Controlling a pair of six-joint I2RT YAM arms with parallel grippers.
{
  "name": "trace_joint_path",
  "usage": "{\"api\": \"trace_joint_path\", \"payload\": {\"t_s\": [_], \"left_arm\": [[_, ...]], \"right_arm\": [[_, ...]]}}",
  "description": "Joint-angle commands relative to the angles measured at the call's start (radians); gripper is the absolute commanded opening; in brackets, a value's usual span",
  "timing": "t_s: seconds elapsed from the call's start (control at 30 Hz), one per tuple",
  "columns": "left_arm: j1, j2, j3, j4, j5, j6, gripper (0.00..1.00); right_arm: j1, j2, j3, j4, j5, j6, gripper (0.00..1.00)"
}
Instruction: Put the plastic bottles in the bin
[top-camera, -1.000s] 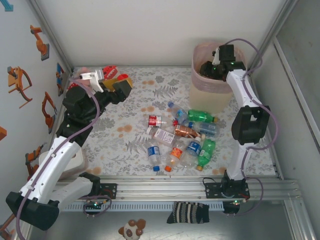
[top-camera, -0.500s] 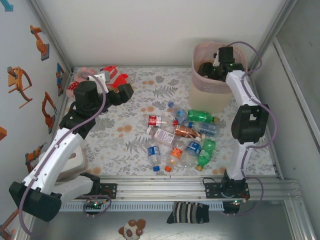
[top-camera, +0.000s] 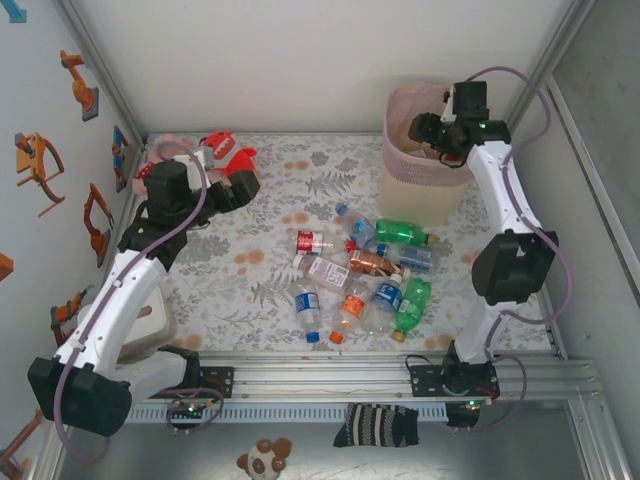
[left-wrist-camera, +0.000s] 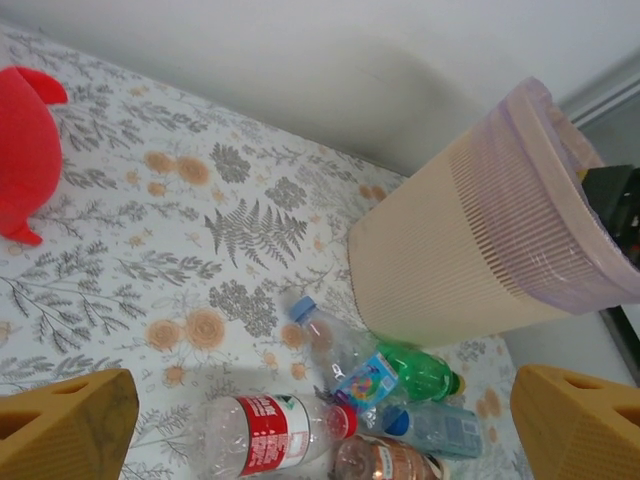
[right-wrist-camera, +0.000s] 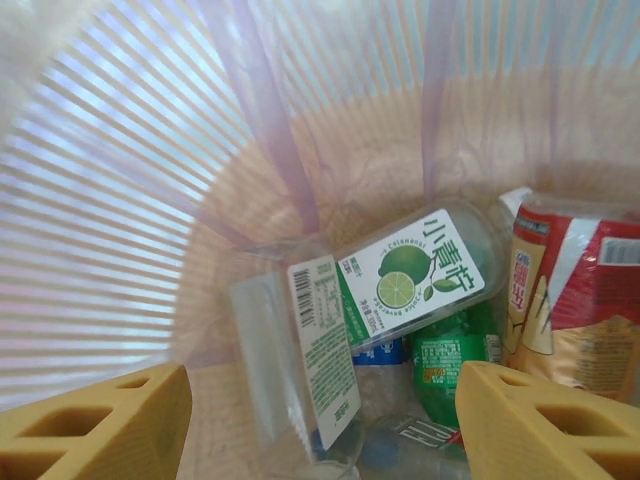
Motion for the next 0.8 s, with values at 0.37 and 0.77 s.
{"api": "trace_joint_path", "payload": {"t_s": [0.37,0.77], "left_arm": [[-0.010,0.097,-0.028,-0.034,0.123,-0.021,0.89],[-0.278,0.351,0.155,-0.381,-0.244,0.087,0.88]], "right_arm": [[-0.004,-0.265,-0.072,-0.018,0.026,0.012,0.69],[0.000,-0.447,-0.197,-0.016,0.063,0.004,0.68]]}}
